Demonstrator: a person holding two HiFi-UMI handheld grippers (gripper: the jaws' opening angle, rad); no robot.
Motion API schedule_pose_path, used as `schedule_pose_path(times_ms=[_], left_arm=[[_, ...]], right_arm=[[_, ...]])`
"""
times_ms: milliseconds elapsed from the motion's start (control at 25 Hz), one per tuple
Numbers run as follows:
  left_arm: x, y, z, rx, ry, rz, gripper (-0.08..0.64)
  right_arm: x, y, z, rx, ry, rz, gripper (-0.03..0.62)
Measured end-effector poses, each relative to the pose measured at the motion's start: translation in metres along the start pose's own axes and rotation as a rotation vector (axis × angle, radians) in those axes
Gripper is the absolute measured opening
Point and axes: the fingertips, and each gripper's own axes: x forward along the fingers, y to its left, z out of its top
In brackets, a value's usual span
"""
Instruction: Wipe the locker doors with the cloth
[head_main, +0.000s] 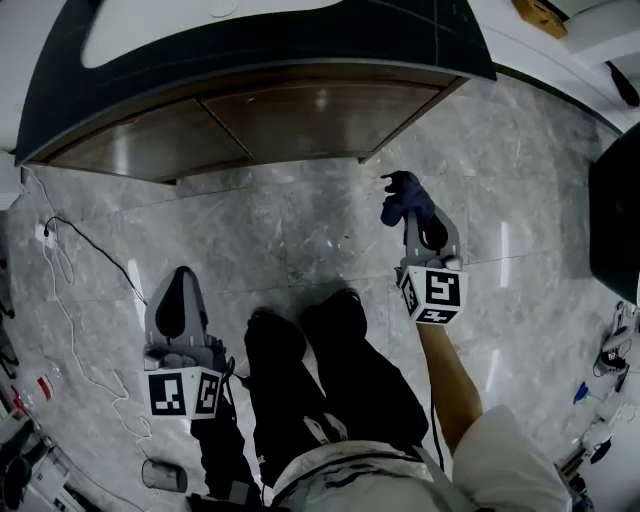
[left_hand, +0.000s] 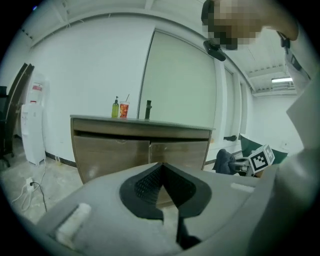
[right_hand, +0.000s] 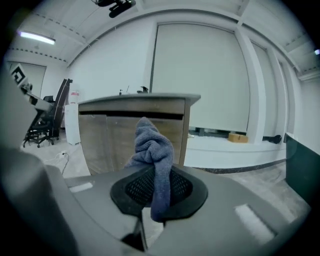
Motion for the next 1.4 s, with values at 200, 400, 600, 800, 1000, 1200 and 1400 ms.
schedule_pose_path(times_ms=[200, 400, 600, 800, 1000, 1200, 1400], left_arm=[[-0.025, -0.045, 0.112, -0.019, 0.005, -0.029, -0.002], [-0.056, -0.101, 0.229, 0.013, -0.033, -0.072, -0.002], [-0.113, -0.122, 0.302, 0.024, -0.091, -0.059, -0.002], [-0.171, -0.122, 0.326, 0.026, -0.136, -0.064, -0.002], [-0.233, -0.125, 0.334, 0.035, -0.154, -0.105, -0.002], [-0.290, -0.123, 0.331, 0.037, -0.143, -0.160, -0.002], [-0.331, -0.120, 0.317, 0.014, -0.132, -0.162, -0.002]], right_arm=[[-0.065, -0.006, 0.112, -0.017, -0.032, 0.040, 0.040], [-0.135, -0.015, 0.215, -0.005, -0.072, 0.083, 0.040], [-0.202, -0.002, 0.286, 0.026, -0.111, 0.119, 0.040], [-0.271, 0.032, 0.346, 0.051, -0.203, 0.145, 0.040], [-0.337, 0.070, 0.372, 0.074, -0.247, 0.126, 0.040], [-0.393, 0.104, 0.379, 0.103, -0.250, 0.098, 0.040], [-0.436, 0.117, 0.386, 0.140, -0.301, 0.114, 0.040]])
